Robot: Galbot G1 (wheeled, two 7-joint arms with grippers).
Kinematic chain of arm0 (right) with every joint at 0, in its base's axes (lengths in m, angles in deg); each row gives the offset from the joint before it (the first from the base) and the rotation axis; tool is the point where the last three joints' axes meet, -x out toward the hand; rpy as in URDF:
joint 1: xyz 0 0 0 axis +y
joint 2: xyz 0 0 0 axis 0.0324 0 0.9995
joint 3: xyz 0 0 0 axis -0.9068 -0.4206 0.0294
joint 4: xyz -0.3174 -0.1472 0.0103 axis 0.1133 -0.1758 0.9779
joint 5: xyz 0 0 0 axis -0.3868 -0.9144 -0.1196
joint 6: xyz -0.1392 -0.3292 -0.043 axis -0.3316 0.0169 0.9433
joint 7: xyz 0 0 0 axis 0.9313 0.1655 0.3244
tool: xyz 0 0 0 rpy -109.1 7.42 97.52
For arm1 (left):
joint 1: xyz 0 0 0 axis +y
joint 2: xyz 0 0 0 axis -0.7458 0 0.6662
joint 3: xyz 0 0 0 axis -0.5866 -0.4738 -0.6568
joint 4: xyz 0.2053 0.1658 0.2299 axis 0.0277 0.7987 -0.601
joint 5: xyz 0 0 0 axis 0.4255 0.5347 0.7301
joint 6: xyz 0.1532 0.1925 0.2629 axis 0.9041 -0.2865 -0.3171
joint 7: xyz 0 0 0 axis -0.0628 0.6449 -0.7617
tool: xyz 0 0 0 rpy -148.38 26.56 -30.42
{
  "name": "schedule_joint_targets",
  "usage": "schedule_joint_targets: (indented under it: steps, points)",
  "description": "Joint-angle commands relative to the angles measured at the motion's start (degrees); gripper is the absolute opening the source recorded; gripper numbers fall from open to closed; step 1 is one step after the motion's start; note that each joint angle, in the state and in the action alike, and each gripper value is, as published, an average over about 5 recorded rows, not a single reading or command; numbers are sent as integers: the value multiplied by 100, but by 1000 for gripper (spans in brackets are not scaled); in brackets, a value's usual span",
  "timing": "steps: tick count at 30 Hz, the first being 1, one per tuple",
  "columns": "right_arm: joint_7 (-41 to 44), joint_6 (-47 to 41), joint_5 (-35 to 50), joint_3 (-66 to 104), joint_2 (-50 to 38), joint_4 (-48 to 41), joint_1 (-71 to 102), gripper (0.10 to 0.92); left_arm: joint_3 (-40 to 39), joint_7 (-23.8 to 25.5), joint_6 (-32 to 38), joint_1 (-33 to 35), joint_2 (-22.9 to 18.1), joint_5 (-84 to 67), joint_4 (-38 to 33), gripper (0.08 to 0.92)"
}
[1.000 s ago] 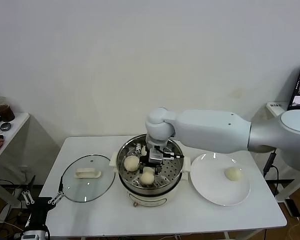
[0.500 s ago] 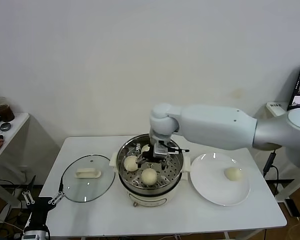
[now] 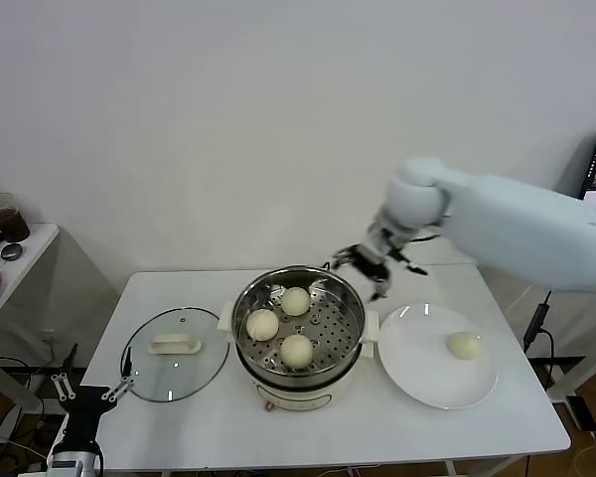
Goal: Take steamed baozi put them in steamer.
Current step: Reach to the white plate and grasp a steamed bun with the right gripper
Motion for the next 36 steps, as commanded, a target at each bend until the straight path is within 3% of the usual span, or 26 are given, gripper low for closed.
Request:
schedule_joint_targets:
  steps: [1,6,12,36]
  points:
    - [202,-1086,-912,1328,-2003,-69,1756,823,-80,5,-13,-29,15,13,8,823]
    - [61,-831,-1307,2686,-2208,-440,3463,823,-157,8,-23,-32,11,46,9,823]
    - [-89,-543,-1695,3566,-1944,-969,4358,823,-178,23,-36,-24,-12,77,5,823]
    - [-441,220,-2561,3883,86,-2769,4317,823,46,10,-39,139,-64,115,-15,823]
